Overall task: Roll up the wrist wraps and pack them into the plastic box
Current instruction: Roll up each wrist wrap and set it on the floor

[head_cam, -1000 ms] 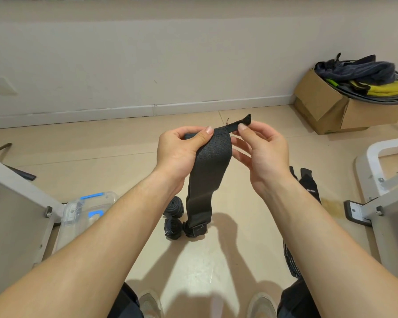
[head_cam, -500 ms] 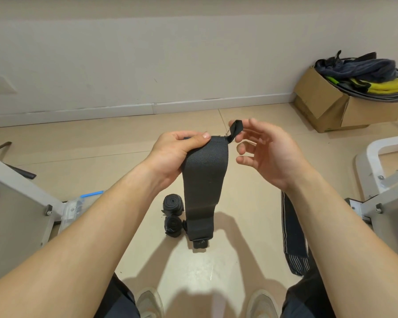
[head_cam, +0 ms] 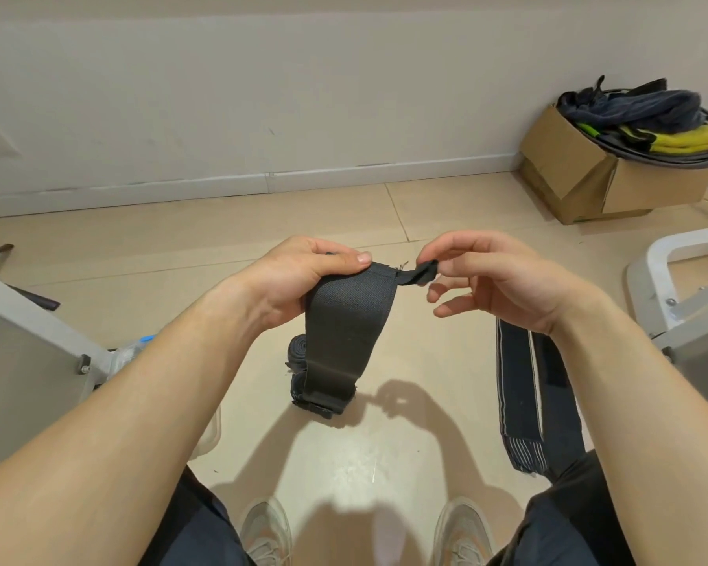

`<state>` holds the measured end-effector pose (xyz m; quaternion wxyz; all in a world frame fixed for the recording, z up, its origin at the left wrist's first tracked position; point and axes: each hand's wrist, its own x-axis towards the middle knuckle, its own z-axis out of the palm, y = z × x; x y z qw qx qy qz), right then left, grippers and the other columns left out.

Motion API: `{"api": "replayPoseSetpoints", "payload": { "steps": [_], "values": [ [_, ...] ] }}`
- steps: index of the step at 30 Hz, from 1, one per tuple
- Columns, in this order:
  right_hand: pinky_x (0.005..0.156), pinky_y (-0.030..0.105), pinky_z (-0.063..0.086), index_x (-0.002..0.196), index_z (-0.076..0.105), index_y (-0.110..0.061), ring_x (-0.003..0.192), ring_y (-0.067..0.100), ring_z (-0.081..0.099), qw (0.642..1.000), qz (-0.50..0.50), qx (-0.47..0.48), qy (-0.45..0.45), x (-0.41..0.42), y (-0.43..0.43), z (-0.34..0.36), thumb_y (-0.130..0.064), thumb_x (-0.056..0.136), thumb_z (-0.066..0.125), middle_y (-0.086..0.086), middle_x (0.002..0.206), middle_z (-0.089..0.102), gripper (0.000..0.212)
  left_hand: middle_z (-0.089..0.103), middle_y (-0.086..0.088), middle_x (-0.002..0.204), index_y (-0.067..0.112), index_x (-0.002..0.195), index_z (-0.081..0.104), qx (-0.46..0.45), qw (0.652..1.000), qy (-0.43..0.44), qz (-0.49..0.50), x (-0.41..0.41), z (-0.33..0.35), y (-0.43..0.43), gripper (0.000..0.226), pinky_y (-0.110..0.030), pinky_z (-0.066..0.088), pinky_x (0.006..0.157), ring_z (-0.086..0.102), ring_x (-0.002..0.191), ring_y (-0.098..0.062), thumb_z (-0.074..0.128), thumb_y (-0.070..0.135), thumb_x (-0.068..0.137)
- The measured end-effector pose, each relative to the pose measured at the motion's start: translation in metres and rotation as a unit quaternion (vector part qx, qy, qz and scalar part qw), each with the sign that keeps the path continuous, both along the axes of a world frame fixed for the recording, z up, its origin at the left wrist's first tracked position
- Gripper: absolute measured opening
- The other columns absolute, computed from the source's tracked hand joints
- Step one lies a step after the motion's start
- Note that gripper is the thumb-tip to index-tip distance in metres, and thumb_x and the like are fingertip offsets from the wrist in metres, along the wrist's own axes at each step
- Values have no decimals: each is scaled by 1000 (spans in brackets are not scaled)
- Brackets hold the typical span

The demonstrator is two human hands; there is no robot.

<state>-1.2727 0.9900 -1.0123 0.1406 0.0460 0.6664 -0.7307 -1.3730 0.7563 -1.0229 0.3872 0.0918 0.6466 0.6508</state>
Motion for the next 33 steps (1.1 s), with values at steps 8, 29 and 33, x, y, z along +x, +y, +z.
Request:
{"api": "replayPoseSetpoints", "payload": {
  "steps": [8,29,33],
  "values": [
    [71,29,59,92,76,-13,72,12,62,999,36,38,2,6,3,-2,-5,75,75,3,84,66,19,75,-7,85,8,85,79,-35,998,-1,-47,2,0,0,20,-22,56,63,70,72,-16,76,21,71],
    [81,34,62,88,69,0,57,11,63,990,52,124,-41,23,13,7,20,78,69,0,59,63,22,74,-6,83,8,87,78,-64,992,13,-104,5,-5,8,20,-23,55,62,69,71,-15,76,21,72],
    [68,25,60,83,69,-1,56,13,66,986,16,162,-34,23,13,4,20,77,72,3,59,66,22,74,-7,84,6,90,77,-63,991,11,-115,6,-6,9,22,-23,55,61,69,71,-16,76,20,73]
  ]
}}
